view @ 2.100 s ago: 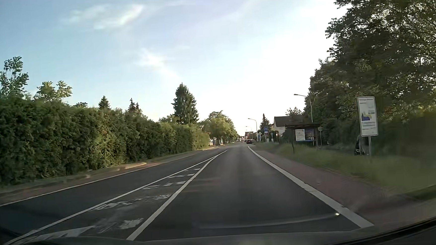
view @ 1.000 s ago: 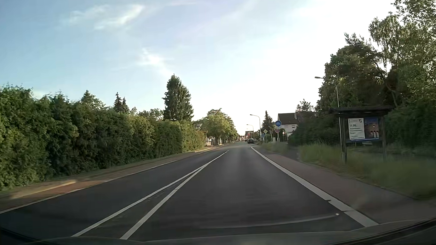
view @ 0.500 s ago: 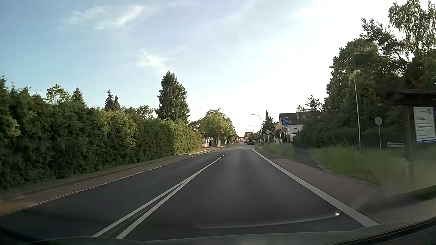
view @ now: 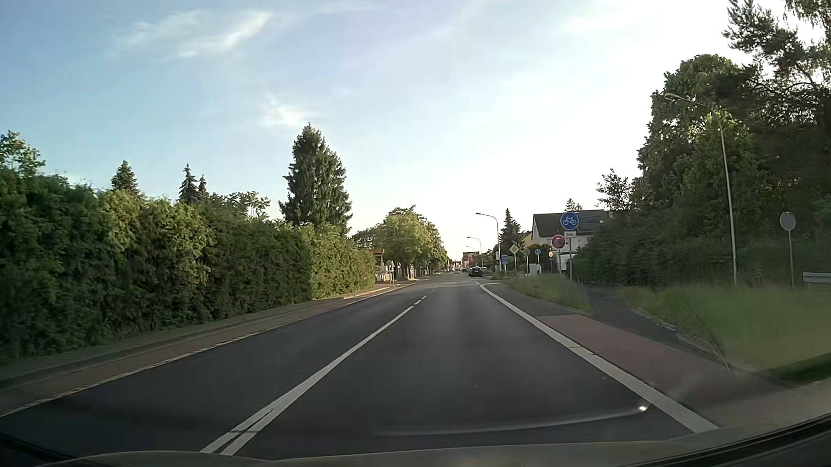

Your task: Follow the waypoints while adhering to traffic rules and regulations

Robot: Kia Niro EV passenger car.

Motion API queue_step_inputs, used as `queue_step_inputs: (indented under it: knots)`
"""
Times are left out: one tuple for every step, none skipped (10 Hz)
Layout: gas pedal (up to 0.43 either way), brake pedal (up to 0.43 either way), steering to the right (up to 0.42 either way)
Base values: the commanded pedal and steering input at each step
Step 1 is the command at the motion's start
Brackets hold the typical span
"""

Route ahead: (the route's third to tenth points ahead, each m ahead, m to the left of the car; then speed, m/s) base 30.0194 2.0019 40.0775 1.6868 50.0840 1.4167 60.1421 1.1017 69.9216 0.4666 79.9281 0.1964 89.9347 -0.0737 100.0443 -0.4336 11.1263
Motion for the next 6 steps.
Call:
queue_step_inputs:
  knots:
    - [0.059, 0.03, 0.004]
    - [0.059, 0.03, 0.004]
    - [0.059, 0.03, 0.004]
    - [0.059, 0.037, 0.003]
    - [0.059, 0.037, 0.003]
    - [0.059, 0.037, 0.004]
